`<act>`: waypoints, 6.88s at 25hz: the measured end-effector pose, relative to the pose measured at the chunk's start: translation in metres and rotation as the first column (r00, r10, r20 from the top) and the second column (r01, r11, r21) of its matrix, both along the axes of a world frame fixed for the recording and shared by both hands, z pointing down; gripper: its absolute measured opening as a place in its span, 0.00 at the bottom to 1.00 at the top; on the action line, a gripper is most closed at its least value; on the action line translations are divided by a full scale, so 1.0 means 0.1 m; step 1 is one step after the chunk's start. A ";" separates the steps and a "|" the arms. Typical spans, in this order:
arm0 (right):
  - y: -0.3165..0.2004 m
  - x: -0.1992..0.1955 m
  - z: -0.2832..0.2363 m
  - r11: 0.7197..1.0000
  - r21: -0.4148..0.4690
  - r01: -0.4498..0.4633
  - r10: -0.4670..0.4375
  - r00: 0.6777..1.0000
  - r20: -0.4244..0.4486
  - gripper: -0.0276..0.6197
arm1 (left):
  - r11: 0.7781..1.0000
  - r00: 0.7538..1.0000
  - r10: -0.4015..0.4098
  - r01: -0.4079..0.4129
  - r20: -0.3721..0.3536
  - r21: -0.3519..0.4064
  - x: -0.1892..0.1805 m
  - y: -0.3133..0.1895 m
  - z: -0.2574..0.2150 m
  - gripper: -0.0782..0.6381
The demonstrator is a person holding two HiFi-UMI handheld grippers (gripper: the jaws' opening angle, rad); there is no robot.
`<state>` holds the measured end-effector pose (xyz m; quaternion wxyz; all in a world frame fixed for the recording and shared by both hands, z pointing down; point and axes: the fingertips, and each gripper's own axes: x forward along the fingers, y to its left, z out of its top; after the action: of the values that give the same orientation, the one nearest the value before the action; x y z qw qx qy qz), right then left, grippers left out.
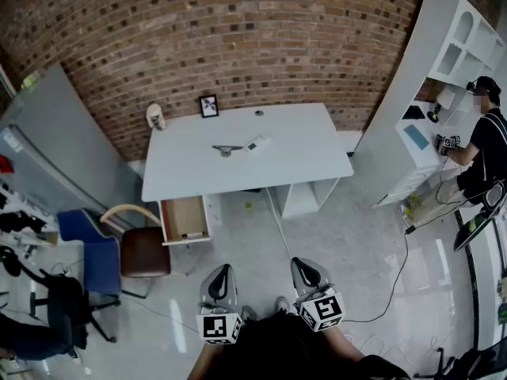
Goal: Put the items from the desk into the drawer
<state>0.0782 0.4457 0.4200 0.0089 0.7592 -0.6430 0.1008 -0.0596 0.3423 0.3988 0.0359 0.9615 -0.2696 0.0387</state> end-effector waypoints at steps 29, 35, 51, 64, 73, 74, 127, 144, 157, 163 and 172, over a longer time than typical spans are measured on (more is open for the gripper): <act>0.08 0.29 -0.05 0.998 0.036 -0.054 0.054 0.999 -0.006 0.40 | 1.000 1.000 0.010 -0.010 -0.012 -0.011 0.18 0.05 0.06 0.14; 0.12 0.46 0.00 0.999 0.024 -0.027 0.027 1.000 0.000 0.40 | 1.000 1.000 -0.005 0.005 -0.012 -0.011 0.37 0.10 0.06 0.14; 0.23 0.97 0.25 0.997 -0.015 0.072 -0.072 0.997 0.018 0.40 | 0.995 0.995 -0.096 0.096 0.000 -0.001 0.76 0.20 0.01 0.14; -0.65 1.34 0.37 0.996 -0.050 0.077 -0.077 0.997 0.008 0.40 | 0.998 0.998 -0.064 0.063 -0.019 -0.029 1.23 -0.69 0.12 0.14; -1.84 1.53 0.13 0.995 -0.047 0.093 -0.094 0.995 -0.027 0.40 | 0.999 0.999 -0.016 0.015 -0.045 -0.030 1.52 -1.80 0.01 0.14; -1.99 1.54 0.11 0.994 -0.052 0.098 -0.099 0.995 -0.032 0.40 | 0.999 0.999 -0.011 0.010 -0.043 -0.035 1.54 -1.93 0.01 0.14; -5.28 3.75 3.21 0.067 -0.910 0.408 -0.966 0.255 0.043 0.51 | 0.964 0.977 -0.206 0.212 0.054 -0.163 3.71 -4.57 0.37 0.14; -5.54 3.81 3.92 -0.102 -0.915 0.391 -0.971 0.160 0.177 0.55 | 0.932 0.950 -0.299 0.310 0.088 -0.189 3.57 -4.63 0.48 0.14; -5.46 3.82 3.89 -0.060 -0.918 0.391 -0.966 0.210 0.153 0.46 | 0.921 0.937 -0.340 0.350 0.081 -0.173 3.44 -4.56 0.42 0.14; -5.41 3.74 3.73 0.019 -0.899 0.438 -0.951 0.285 0.119 0.45 | 0.903 0.917 -0.391 0.399 0.082 -0.159 3.26 -4.50 0.39 0.14; -5.27 3.51 3.56 0.058 -0.887 0.458 -0.940 0.324 0.105 0.45 | 0.858 0.868 -0.493 0.496 0.059 -0.130 2.78 -4.34 0.28 0.14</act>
<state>0.4295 -0.0816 0.7764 0.5728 0.2045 -0.7793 0.1511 0.2186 -0.0917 0.4272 0.1092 0.8546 -0.5043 0.0587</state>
